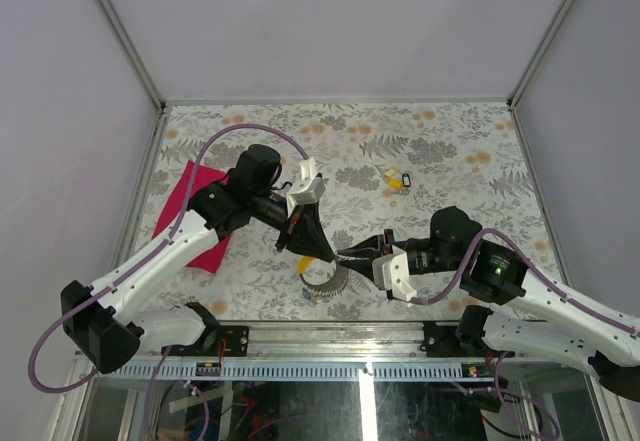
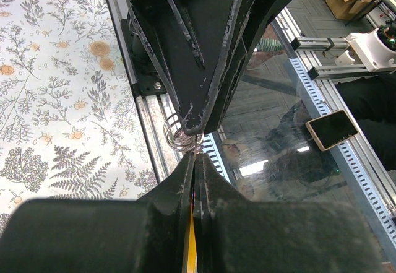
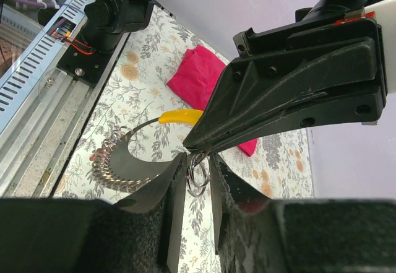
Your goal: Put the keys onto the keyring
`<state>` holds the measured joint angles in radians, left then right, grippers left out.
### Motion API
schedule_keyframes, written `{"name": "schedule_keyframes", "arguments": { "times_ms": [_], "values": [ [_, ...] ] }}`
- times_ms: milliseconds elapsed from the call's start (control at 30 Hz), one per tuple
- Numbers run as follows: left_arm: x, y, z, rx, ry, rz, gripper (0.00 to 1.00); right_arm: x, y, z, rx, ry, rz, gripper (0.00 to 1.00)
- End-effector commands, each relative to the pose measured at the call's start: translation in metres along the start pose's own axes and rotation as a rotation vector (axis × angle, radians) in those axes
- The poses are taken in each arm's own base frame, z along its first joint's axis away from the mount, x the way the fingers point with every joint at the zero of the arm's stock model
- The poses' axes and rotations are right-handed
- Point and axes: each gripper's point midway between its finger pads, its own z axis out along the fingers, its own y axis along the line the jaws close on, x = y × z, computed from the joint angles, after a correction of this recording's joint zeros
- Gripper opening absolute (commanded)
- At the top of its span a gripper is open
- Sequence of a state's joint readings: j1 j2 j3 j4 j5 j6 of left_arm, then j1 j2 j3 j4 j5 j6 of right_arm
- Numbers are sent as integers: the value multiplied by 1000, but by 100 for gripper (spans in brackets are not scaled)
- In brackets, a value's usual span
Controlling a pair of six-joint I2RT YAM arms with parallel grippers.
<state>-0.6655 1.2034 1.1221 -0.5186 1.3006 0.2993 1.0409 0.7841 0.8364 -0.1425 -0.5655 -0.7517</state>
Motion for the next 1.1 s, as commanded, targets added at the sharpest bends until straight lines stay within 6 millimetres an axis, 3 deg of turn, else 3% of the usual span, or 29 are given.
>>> {"name": "schedule_keyframes", "arguments": {
  "times_ms": [0,500,1067],
  "values": [
    [-16,-2,-2,13,-22,71,0,-16,-18,-4,75,-34,-23,27],
    [-15,-3,-2,11,-19,70,0,-13,-19,-9,84,-4,-22,20],
    [-16,-5,-3,13,-19,73,0,-4,-14,-10,74,32,-23,20]
  ]
}}
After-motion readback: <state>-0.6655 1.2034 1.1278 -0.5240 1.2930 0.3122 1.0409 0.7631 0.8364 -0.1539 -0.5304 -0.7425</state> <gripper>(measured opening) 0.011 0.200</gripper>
